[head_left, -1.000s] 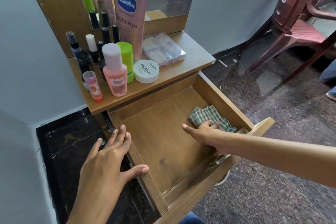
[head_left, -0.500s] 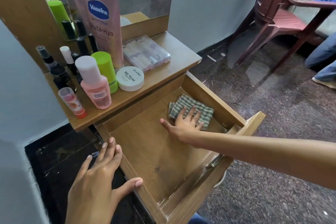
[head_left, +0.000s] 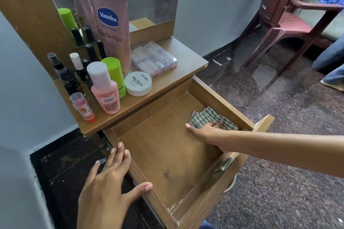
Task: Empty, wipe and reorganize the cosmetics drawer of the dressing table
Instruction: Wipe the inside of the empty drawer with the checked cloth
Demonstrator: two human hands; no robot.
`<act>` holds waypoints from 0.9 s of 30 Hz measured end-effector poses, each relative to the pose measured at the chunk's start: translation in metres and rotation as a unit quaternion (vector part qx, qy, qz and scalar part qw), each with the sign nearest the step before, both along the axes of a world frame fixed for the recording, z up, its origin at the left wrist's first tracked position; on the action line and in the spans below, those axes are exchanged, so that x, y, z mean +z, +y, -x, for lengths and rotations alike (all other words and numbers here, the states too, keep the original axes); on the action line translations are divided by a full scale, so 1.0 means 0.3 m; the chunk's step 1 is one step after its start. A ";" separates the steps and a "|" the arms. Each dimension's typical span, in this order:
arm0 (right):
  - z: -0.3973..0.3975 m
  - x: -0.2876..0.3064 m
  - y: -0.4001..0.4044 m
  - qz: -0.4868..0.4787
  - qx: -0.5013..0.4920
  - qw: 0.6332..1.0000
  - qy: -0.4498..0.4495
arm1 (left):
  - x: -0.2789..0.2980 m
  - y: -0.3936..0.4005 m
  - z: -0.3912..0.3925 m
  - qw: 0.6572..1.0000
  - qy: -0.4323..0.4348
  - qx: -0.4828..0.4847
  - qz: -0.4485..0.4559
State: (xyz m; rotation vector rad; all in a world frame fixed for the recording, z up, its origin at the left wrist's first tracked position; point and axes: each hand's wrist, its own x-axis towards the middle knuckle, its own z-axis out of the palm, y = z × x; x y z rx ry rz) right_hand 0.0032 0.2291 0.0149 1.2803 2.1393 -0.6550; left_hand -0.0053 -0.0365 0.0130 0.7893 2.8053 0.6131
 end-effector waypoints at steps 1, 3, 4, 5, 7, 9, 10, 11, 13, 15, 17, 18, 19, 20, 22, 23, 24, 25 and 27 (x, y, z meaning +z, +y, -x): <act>-0.007 0.003 0.000 -0.007 0.013 1.000 -0.006 | 0.003 0.000 0.003 1.000 -0.003 -0.001 0.001; -0.016 -0.006 0.002 -0.019 0.031 0.999 -0.009 | -0.008 -0.003 0.006 0.999 -0.008 -0.031 0.035; -0.020 -0.021 0.002 -0.025 0.045 0.999 -0.016 | -0.009 -0.003 0.009 0.998 -0.002 -0.042 0.053; -0.023 -0.036 -0.001 -0.031 0.055 0.998 -0.018 | -0.003 -0.002 0.009 0.997 0.008 -0.043 0.061; -0.022 -0.060 -0.017 -0.036 0.062 0.997 -0.010 | -0.007 -0.003 0.008 0.997 0.033 -0.043 0.064; -0.010 -0.077 -0.043 -0.032 0.066 0.997 -0.001 | -0.007 -0.003 0.010 0.995 0.062 -0.047 0.066; -0.002 -0.086 -0.051 -0.027 0.063 0.998 0.002 | -0.012 -0.005 0.013 0.995 0.068 -0.048 0.064; 0.003 -0.090 -0.057 -0.024 0.060 0.998 0.004 | -0.014 -0.008 0.015 0.995 0.064 -0.045 0.061; 0.005 -0.091 -0.067 -0.020 0.062 0.998 0.003 | -0.024 -0.014 0.017 0.996 0.056 -0.035 0.051; -0.003 -0.088 -0.073 -0.012 0.076 0.997 0.003 | -0.032 -0.016 0.022 0.998 0.049 -0.028 0.037; -0.014 -0.082 -0.085 -0.007 0.094 0.996 0.005 | -0.031 -0.016 0.028 0.997 0.052 -0.039 0.042; -0.016 -0.081 -0.092 -0.008 0.103 0.995 0.007 | -0.032 -0.017 0.029 0.996 0.059 -0.047 0.049; -0.017 -0.081 -0.098 -0.010 0.107 0.994 0.008 | -0.029 -0.015 0.030 0.995 0.061 -0.052 0.055; -0.015 -0.081 -0.102 -0.013 0.107 0.994 0.009 | -0.026 -0.013 0.027 0.995 0.060 -0.050 0.057; 0.000 -0.086 -0.098 -0.020 0.104 0.994 0.010 | -0.020 -0.009 0.022 0.995 0.062 -0.045 0.056; 0.011 -0.088 -0.092 -0.023 0.103 0.994 0.013 | -0.016 -0.005 0.020 0.995 0.061 -0.048 0.060; 0.022 -0.088 -0.086 -0.026 0.101 0.994 0.019 | -0.013 -0.002 0.017 0.995 0.057 -0.052 0.064; 0.035 -0.088 -0.080 -0.027 0.098 0.994 0.025 | -0.012 -0.001 0.016 0.996 0.050 -0.049 0.060; 0.062 -0.083 -0.067 -0.027 0.098 0.994 0.028 | -0.007 -0.001 0.015 0.999 0.019 -0.024 0.041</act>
